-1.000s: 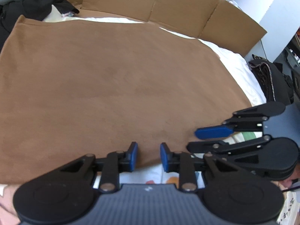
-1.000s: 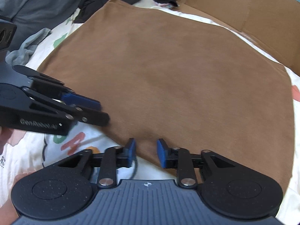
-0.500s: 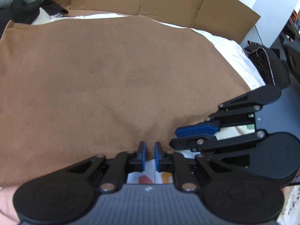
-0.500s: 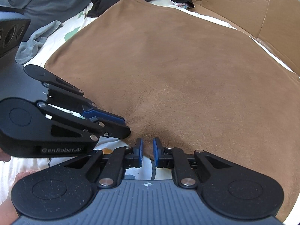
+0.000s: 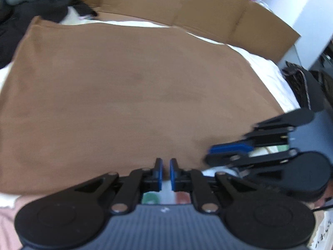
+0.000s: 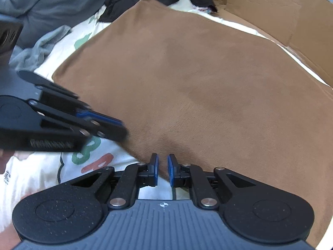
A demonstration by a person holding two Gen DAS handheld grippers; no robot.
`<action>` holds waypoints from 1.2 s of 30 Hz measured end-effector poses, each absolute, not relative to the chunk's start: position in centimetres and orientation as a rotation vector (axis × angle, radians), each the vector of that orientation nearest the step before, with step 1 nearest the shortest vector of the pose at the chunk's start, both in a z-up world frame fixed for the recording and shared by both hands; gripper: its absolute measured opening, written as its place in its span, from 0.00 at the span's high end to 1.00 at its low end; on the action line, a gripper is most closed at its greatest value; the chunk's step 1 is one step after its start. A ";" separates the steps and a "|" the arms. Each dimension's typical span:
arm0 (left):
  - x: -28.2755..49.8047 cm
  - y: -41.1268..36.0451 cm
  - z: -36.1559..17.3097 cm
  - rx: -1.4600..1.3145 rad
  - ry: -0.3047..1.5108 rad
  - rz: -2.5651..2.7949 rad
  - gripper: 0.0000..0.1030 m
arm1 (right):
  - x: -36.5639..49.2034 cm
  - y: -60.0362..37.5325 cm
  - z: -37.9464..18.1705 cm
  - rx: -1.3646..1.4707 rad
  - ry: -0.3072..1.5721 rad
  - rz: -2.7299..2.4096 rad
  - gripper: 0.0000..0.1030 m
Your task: Fold clothes
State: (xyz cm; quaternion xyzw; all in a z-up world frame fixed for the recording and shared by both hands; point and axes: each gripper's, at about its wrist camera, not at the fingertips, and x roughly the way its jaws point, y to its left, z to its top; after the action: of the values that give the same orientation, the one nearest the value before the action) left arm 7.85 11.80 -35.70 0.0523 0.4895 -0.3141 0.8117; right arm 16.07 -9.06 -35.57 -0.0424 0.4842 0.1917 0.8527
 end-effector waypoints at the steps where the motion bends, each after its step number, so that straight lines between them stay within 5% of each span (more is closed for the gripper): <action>1: 8.0 12.5 -35.6 0.103 1.047 -0.647 0.91 | 15.9 -9.5 -35.4 -0.070 1.015 0.393 0.86; 19: 8.8 24.9 -35.0 -0.179 1.019 -0.168 0.71 | 9.7 -25.3 -35.5 0.492 0.983 -0.044 0.85; 23: 8.6 26.2 -34.9 -0.187 1.014 -0.100 0.58 | 8.7 -26.8 -36.3 0.582 0.972 -0.085 0.62; 36: 8.9 31.6 -36.9 -0.481 0.992 0.017 0.56 | 7.0 -31.3 -39.2 0.929 0.885 -0.175 0.62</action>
State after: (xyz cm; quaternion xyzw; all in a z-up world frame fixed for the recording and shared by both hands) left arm 8.92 31.58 -36.89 -0.2287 0.4710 0.0079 0.8519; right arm 6.97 -31.31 -39.24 0.4326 0.4124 -0.0816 0.7976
